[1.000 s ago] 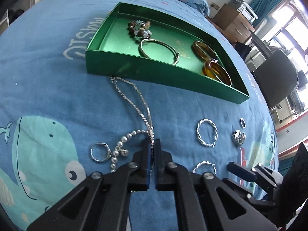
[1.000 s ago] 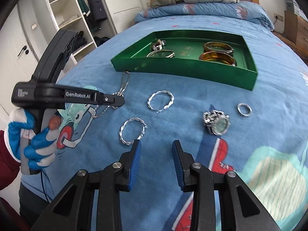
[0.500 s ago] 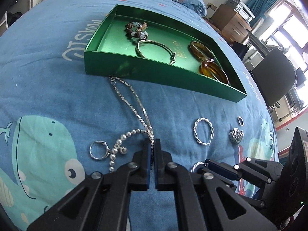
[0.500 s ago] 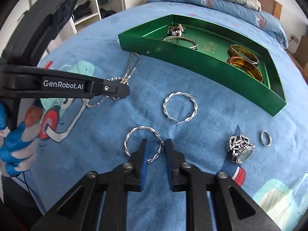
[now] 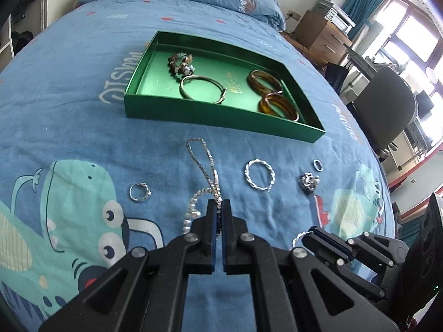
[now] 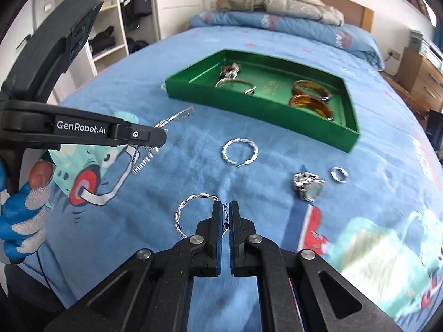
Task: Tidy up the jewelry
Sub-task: 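Carry the hoop into the green tray with the right tool while the left tool carries the pearl necklace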
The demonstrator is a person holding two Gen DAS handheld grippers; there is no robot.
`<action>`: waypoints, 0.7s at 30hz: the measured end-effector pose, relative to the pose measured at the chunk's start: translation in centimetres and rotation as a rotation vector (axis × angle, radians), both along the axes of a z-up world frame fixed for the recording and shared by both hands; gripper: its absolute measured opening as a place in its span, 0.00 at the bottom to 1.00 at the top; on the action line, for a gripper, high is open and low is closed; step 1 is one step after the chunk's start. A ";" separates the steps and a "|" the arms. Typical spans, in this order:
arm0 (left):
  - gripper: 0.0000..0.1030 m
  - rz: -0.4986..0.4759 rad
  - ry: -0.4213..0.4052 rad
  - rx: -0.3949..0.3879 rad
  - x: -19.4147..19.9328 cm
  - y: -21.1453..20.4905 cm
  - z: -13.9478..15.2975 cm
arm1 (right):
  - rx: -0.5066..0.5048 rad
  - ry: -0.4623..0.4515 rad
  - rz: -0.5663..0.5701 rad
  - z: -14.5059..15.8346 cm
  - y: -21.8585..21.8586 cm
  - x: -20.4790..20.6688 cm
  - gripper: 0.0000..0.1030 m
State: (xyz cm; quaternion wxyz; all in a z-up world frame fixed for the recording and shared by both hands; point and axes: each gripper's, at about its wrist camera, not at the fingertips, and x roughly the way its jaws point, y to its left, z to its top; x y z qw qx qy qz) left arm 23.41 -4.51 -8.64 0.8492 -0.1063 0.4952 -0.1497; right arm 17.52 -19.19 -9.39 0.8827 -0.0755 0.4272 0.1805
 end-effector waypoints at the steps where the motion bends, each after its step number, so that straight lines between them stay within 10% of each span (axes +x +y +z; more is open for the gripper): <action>1: 0.02 -0.003 -0.009 0.000 -0.5 -0.2 0.5 | 0.004 -0.008 -0.009 0.4 -0.2 -0.4 0.04; 21: 0.02 -0.025 -0.177 -0.007 -6.6 -1.0 9.6 | 0.071 -0.137 -0.110 6.9 -3.5 -7.4 0.04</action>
